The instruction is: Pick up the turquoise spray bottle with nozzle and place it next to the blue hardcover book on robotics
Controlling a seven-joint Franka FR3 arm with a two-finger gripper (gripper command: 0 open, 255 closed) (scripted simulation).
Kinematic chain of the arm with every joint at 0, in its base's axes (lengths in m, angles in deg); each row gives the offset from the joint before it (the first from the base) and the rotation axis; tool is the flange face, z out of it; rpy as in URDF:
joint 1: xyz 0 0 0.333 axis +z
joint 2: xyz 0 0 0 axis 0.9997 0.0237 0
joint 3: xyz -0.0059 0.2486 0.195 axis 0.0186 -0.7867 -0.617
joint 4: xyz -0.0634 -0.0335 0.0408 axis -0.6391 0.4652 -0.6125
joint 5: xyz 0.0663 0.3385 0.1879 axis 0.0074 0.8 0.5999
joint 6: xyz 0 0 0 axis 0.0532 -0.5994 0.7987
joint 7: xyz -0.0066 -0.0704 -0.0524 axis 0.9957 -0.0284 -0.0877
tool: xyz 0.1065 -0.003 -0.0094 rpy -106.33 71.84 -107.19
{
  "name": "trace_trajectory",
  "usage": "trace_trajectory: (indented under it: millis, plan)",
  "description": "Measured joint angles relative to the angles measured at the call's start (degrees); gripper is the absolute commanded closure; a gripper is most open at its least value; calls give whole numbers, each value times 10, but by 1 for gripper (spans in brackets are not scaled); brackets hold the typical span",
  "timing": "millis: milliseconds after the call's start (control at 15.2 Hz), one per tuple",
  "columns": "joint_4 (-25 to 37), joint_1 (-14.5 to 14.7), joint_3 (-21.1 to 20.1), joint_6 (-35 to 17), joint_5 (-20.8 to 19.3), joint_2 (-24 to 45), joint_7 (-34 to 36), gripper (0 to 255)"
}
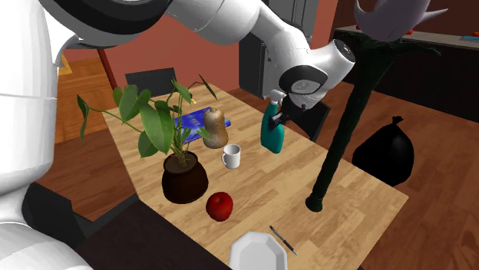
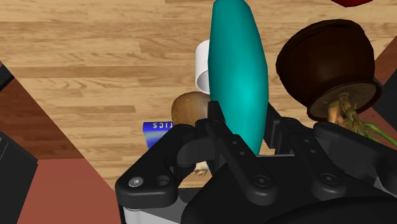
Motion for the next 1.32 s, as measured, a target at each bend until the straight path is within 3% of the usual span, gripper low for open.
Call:
trace_trajectory:
  millis: [792,1320]
  plan:
    - [25,11,19,43,-41,-46,50,255]
    - [2,84,-3,-14,-43,-67,119,255]
